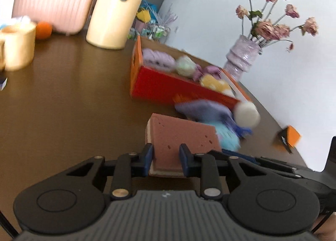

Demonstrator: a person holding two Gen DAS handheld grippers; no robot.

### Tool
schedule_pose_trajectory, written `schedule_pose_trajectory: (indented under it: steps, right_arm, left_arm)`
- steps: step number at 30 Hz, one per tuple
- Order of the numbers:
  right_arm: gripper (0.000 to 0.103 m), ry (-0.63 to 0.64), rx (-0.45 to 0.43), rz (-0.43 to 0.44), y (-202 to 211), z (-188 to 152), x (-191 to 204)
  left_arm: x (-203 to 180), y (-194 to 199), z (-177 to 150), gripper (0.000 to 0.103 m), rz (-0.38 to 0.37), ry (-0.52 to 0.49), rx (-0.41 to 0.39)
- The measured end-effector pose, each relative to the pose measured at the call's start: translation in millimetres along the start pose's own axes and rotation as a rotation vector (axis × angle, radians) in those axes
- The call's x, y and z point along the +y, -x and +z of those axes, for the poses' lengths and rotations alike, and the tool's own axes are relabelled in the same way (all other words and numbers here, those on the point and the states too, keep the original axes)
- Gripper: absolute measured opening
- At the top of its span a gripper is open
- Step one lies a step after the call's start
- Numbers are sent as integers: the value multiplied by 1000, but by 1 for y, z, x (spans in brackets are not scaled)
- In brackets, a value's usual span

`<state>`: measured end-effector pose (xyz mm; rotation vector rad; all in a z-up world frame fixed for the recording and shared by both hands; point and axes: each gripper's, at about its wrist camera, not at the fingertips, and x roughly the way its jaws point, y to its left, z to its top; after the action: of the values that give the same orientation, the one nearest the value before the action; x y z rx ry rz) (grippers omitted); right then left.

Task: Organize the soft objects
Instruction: 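Grasp the pink-brown sponge block with the left gripper while the right grips it too, then lower the sponge block into the box and open both grippers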

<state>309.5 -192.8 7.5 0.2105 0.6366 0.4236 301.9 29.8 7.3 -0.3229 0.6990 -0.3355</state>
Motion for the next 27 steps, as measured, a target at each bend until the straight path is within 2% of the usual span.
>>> schedule_pose_trajectory:
  steps: [8,13,17,21,24,27]
  right_arm:
    - [25,-93,60,8,76,-66,-18]
    - [26,-133,50,28,97,-79,-28]
    - [27,-147,40,37,98,-83,-33]
    - [21,-136,-2,35,102,-76,-32]
    - [20,-139,-40,42,102,-59,-35]
    - [20,-101,-89,24,93,-25,-38]
  left_arm:
    - [-44,34,-74,27,-15,-30,77]
    - [-58,44,-89,27,-7,-46,80]
    - [-65,43,-90,27,11,-62,77]
    - [-71,47,-81,26,15,-83,33]
    - [-72,44,-62,26,-6,-76,4]
    - [-75,32,-23,26,-29,-91,-49]
